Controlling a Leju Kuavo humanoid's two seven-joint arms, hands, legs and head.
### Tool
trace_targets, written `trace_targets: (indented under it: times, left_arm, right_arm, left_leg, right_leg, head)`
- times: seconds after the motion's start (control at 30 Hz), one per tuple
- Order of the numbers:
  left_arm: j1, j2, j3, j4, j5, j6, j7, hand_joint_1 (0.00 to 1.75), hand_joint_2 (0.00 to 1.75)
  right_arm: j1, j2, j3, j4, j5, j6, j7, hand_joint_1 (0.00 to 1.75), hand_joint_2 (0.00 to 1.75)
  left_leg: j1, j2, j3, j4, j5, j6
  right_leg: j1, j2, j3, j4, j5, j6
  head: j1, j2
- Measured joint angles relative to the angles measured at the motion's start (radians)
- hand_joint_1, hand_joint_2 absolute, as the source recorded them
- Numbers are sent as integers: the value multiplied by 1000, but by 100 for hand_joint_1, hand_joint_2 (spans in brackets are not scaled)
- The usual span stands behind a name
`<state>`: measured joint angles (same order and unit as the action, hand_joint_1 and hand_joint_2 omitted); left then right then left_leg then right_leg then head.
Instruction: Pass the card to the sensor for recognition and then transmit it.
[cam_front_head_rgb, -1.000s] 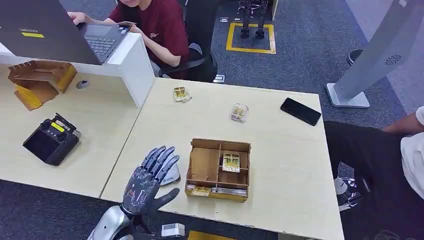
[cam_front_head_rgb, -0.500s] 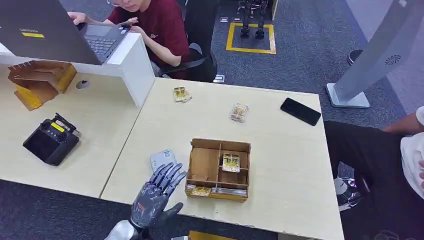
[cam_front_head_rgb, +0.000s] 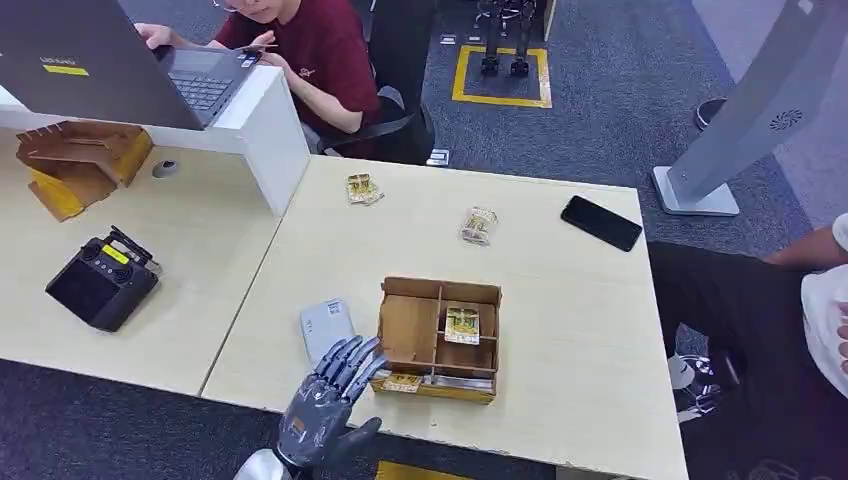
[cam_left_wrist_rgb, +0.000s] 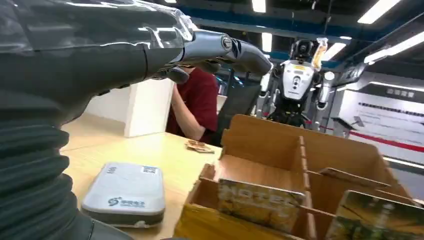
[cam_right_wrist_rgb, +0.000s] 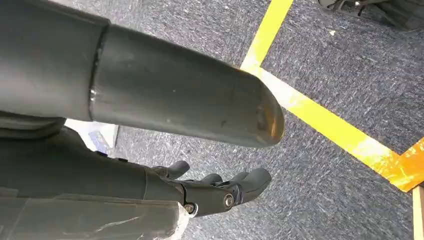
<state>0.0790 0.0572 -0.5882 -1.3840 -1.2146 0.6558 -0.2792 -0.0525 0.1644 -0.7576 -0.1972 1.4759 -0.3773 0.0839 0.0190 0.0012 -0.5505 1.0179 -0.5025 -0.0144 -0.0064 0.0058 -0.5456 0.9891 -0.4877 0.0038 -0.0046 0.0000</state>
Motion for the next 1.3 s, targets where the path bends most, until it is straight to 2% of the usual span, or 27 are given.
trace_targets:
  times: [0.27, 0.57, 0.8, 1.0, 1.17, 1.2, 1.3]
  left_arm:
    - [-20, -27, -31, 14, -43, 4, 8, 0, 175]
    - [-63, -81, -40, 114, -69, 27, 27, 0, 175]
    - [-78, -105, -40, 163, -59, 28, 27, 0, 175]
    - [-91, -132, -37, 206, -37, 28, -5, 0, 175]
    - [-104, -165, -5, 221, -39, 29, -17, 0, 175]
    - [-107, -170, 3, 224, -39, 29, -13, 175, 175]
    - [-120, -183, 22, 236, -40, 29, 8, 175, 175]
  right_arm:
    - [-1, 0, -3, -2, 9, 1, -1, 0, 0]
    - [-1, 0, -3, -3, 23, 1, 3, 0, 0]
    - [-2, 0, -3, -3, 24, 1, 3, 0, 0]
    - [-3, 0, -3, -3, 38, 1, 3, 0, 0]
    - [-4, 0, -3, -3, 50, 2, 6, 0, 0]
    - [-4, 0, -3, -3, 50, 1, 6, 0, 0]
    - [-4, 0, -3, -3, 55, 2, 7, 0, 0]
  left_leg:
    - [0, 0, 0, 0, 0, 0]
    - [0, 0, 0, 0, 0, 0]
    - [0, 0, 0, 0, 0, 0]
    - [0, 0, 0, 0, 0, 0]
    - [0, 0, 0, 0, 0, 0]
    - [0, 0, 0, 0, 0, 0]
    - [0, 0, 0, 0, 0, 0]
  right_leg:
    - [0, 0, 0, 0, 0, 0]
    - [0, 0, 0, 0, 0, 0]
    - [0, 0, 0, 0, 0, 0]
    - [0, 0, 0, 0, 0, 0]
    - [0, 0, 0, 0, 0, 0]
    - [0, 0, 0, 0, 0, 0]
    - [0, 0, 0, 0, 0, 0]
  head:
    - [0, 0]
    - [0, 0]
    - [0, 0]
    - [0, 0]
    - [0, 0]
    - [0, 0]
    - [0, 0]
